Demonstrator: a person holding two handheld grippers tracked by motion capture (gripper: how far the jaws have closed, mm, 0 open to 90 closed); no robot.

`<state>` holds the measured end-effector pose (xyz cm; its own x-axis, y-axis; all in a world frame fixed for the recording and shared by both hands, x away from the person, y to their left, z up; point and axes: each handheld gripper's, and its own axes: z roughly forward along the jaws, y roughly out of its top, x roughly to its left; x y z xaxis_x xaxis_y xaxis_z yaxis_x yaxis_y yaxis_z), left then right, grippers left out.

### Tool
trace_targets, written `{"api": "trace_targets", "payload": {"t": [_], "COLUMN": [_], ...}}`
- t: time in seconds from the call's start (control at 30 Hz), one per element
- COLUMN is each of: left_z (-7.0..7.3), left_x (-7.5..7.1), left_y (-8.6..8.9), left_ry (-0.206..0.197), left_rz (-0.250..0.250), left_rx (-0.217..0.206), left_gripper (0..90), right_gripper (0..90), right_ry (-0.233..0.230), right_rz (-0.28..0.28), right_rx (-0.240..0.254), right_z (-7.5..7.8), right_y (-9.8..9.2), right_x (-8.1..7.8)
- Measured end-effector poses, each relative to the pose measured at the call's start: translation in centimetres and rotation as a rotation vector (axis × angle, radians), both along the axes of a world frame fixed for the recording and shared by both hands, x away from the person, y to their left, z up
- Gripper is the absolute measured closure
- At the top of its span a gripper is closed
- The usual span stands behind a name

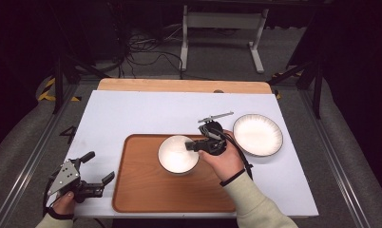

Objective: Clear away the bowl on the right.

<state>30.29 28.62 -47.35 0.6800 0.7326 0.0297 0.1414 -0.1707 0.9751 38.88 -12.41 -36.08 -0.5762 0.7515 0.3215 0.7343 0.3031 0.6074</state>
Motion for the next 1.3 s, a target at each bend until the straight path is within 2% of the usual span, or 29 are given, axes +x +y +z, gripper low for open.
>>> {"api": "trace_targets", "payload": {"t": [0.3,0.7,1.07,1.3], "left_z": [0.0,0.0,0.0,0.0], "left_x": [0.0,0.0,0.0,0.0], "left_y": [0.0,0.0,0.0,0.0], "left_ry": [0.002,0.001,0.002,0.002], "left_rz": [0.001,0.001,0.001,0.001], "left_rx": [-0.002,-0.003,-0.003,-0.003], "left_gripper": [0.2,0.3,0.3,0.3], "right_gripper": [80.3,79.8,79.4,78.0], "right_ry": [0.040,0.079,0.100,0.099], "right_rz": [0.006,0.008,0.010,0.012], "right_rx": [-0.014,-0.034,-0.044,-0.076], "right_z": [-2.0,-3.7,-4.6,-4.9], "right_y": [0.8,1.0,1.1,1.3], "right_x": [0.1,0.3,0.2,0.2]}}
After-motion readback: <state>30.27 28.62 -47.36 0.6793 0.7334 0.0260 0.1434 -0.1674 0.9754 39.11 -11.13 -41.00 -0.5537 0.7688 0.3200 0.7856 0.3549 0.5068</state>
